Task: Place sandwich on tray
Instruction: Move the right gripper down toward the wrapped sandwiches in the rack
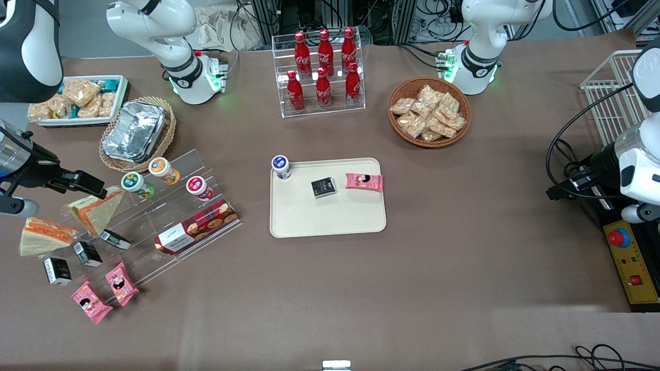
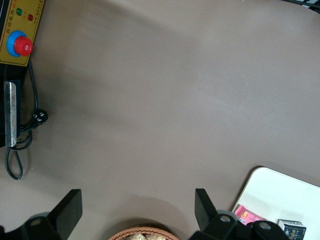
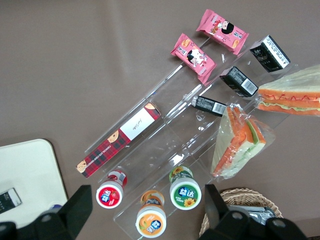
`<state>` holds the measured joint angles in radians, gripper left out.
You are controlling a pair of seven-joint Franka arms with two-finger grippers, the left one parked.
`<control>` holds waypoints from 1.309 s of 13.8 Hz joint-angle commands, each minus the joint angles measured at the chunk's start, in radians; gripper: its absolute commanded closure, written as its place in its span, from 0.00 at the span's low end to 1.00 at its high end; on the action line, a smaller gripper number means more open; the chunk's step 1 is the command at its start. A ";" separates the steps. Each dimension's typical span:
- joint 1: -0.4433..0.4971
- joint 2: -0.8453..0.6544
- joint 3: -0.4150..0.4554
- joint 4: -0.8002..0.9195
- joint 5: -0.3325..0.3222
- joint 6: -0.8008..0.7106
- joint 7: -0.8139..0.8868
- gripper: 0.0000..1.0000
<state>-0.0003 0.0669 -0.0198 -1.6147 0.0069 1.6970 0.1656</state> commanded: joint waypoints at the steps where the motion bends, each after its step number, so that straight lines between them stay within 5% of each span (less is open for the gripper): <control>1: 0.002 0.007 -0.005 0.024 -0.019 -0.017 -0.020 0.00; 9: 0.000 0.010 -0.009 0.024 -0.027 -0.005 -0.009 0.00; 13: -0.004 0.013 -0.011 0.024 -0.143 0.049 -0.020 0.00; 18: -0.007 0.024 -0.119 0.024 -0.107 0.082 -0.008 0.00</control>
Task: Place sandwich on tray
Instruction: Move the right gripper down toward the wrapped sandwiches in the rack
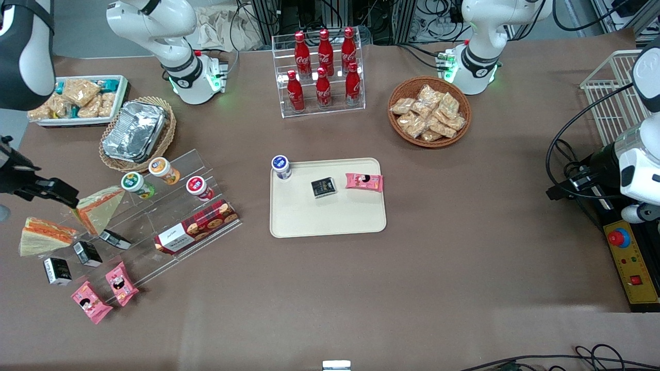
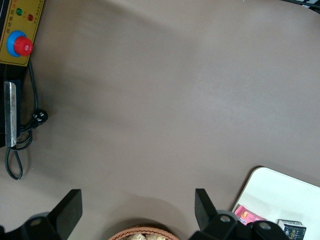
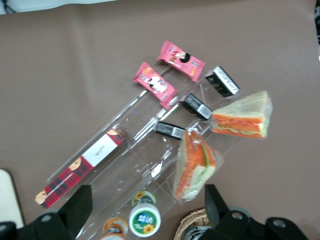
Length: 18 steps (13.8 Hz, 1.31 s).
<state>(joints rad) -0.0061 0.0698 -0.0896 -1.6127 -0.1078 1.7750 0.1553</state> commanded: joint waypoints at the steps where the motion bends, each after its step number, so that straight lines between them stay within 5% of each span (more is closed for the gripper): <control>1: -0.002 0.031 -0.097 0.022 0.066 0.006 0.007 0.00; 3: -0.002 0.056 -0.174 0.022 0.146 0.009 0.039 0.00; 8: -0.015 0.126 -0.212 0.048 0.146 0.023 0.367 0.00; 11: -0.025 0.163 -0.251 0.053 0.151 0.063 0.374 0.00; 15: -0.101 0.218 -0.260 0.053 0.258 0.161 0.406 0.00; 18: -0.103 0.260 -0.272 0.051 0.255 0.248 0.400 0.00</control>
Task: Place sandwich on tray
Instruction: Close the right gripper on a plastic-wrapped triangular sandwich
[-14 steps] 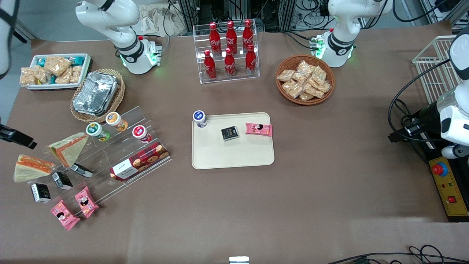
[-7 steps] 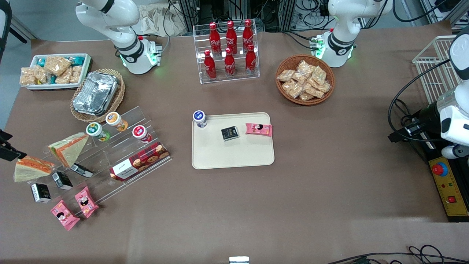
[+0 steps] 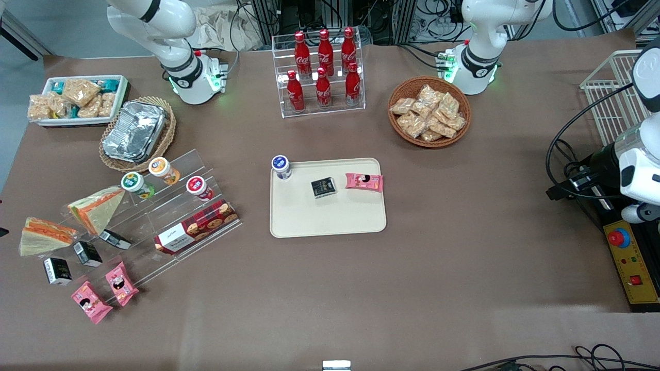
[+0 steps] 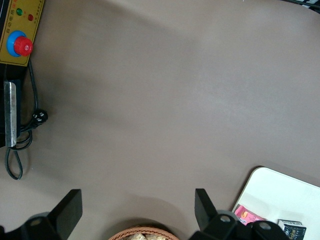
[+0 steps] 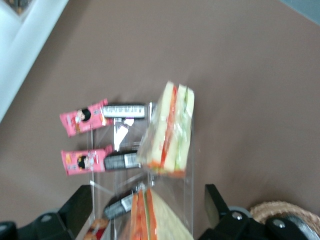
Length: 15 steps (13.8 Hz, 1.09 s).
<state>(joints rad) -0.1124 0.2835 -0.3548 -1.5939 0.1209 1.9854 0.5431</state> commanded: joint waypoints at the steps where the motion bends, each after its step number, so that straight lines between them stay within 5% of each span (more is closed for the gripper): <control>1: 0.003 0.055 -0.007 0.029 0.026 0.046 0.009 0.00; 15: -0.033 0.145 -0.004 -0.020 0.095 0.174 -0.011 0.00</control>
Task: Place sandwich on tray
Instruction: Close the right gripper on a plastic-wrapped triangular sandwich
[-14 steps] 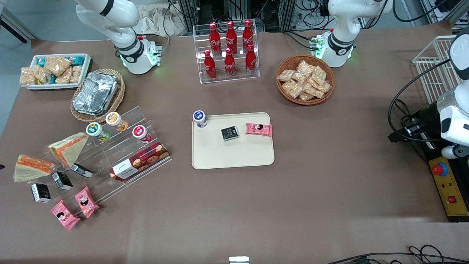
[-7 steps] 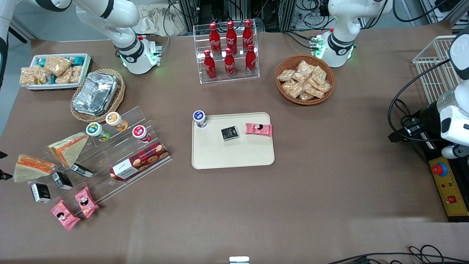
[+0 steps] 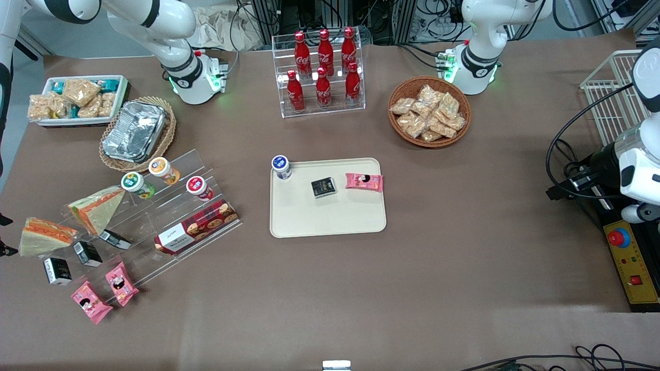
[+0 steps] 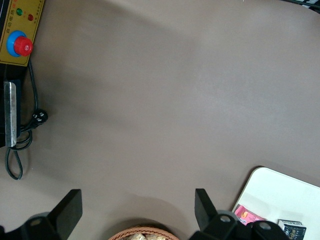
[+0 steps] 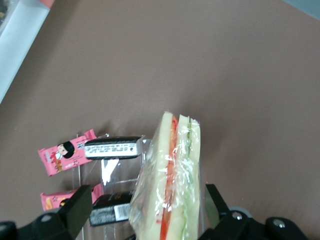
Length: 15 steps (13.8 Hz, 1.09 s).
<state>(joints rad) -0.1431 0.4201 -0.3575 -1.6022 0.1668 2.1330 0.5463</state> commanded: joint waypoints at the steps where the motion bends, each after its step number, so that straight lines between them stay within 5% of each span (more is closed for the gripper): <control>1: -0.003 0.008 -0.001 -0.021 0.054 0.036 -0.014 0.00; 15: 0.017 0.055 0.006 -0.088 0.098 0.130 -0.109 0.04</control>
<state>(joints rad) -0.1305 0.4533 -0.3492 -1.6823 0.2236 2.2328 0.5162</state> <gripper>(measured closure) 0.004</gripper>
